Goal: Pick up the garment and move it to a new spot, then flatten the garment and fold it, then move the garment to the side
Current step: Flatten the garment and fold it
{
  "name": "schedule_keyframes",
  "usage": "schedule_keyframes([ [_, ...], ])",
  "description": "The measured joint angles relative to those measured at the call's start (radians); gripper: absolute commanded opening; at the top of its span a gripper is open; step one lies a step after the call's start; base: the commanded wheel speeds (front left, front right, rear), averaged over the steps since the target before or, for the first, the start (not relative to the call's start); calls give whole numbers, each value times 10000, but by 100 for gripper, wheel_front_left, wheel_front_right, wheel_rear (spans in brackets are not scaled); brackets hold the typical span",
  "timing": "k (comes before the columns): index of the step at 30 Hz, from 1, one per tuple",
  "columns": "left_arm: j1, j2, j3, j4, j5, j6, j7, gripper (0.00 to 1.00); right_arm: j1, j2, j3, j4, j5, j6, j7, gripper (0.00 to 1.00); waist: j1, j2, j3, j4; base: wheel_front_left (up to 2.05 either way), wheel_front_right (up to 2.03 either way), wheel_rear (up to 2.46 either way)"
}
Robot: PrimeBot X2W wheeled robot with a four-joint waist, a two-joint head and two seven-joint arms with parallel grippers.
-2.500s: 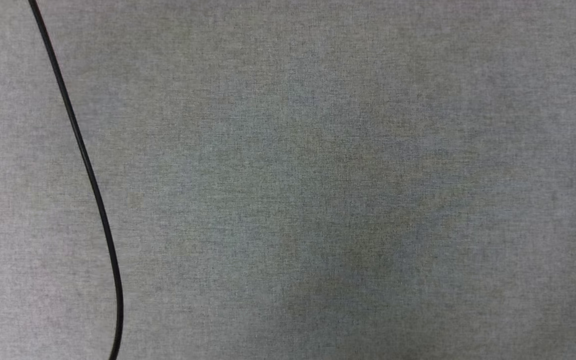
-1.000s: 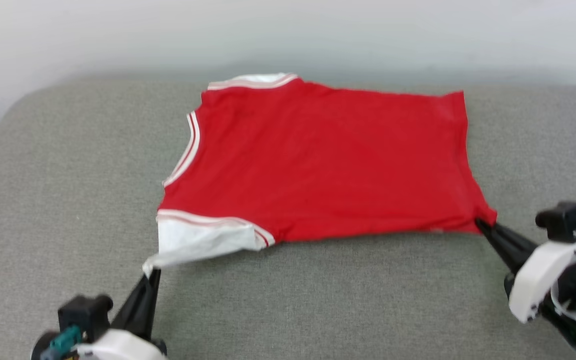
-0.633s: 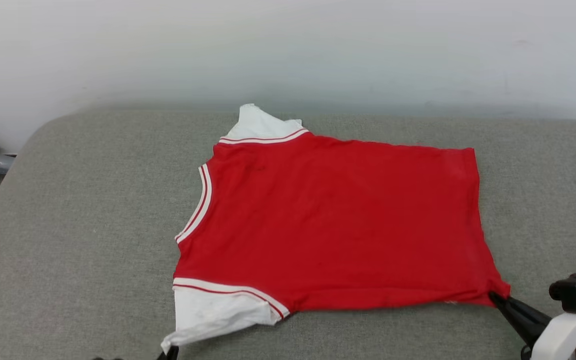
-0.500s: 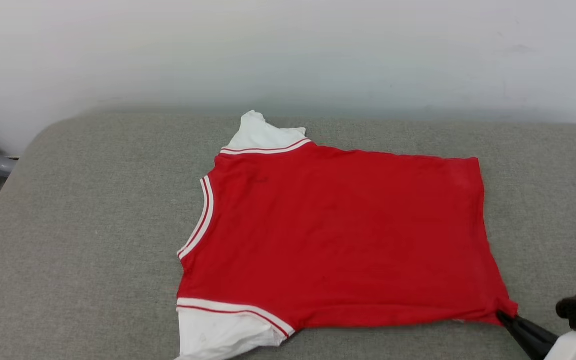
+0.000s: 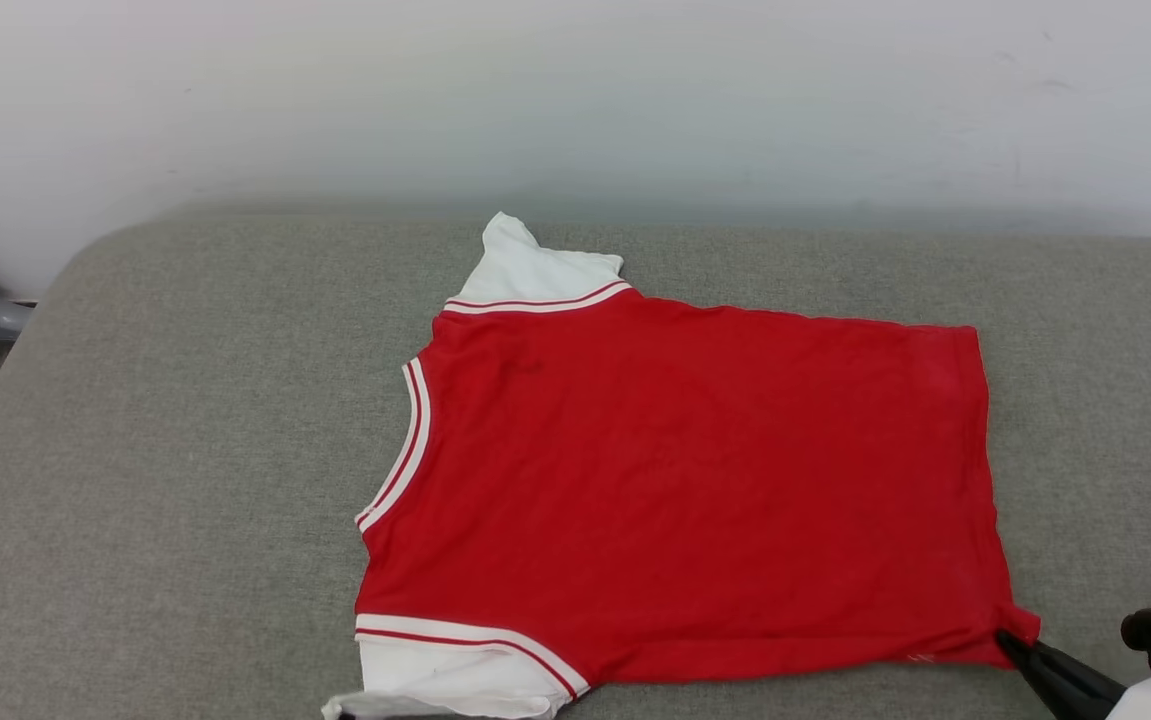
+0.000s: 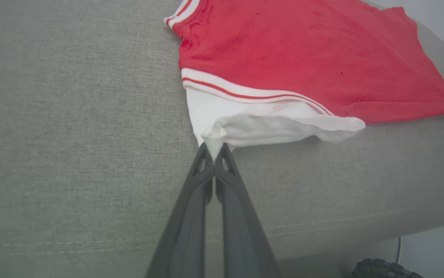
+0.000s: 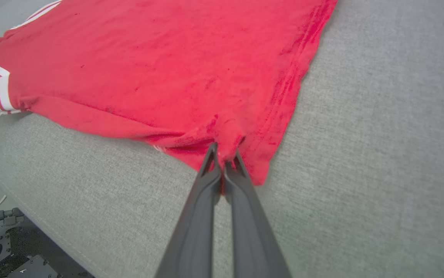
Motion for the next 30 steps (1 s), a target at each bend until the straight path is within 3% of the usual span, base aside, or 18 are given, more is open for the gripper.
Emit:
schedule_keyframes([
  [7,-1440,228,251,84,560,-113,-234,0,-42,188,-633,-520,-205,0,309,0,0,0,206,-60,0,0,0],
  [23,-5726,614,176,1423,1475,-1348,301,0,-1871,600,-1185,-1085,-75,0,953,0,2,0,1797,-630,0,0,0],
  [30,-7165,412,69,2677,1576,-1835,368,0,-2956,652,-886,-775,19,0,1252,0,3,0,2547,-820,0,0,0],
])
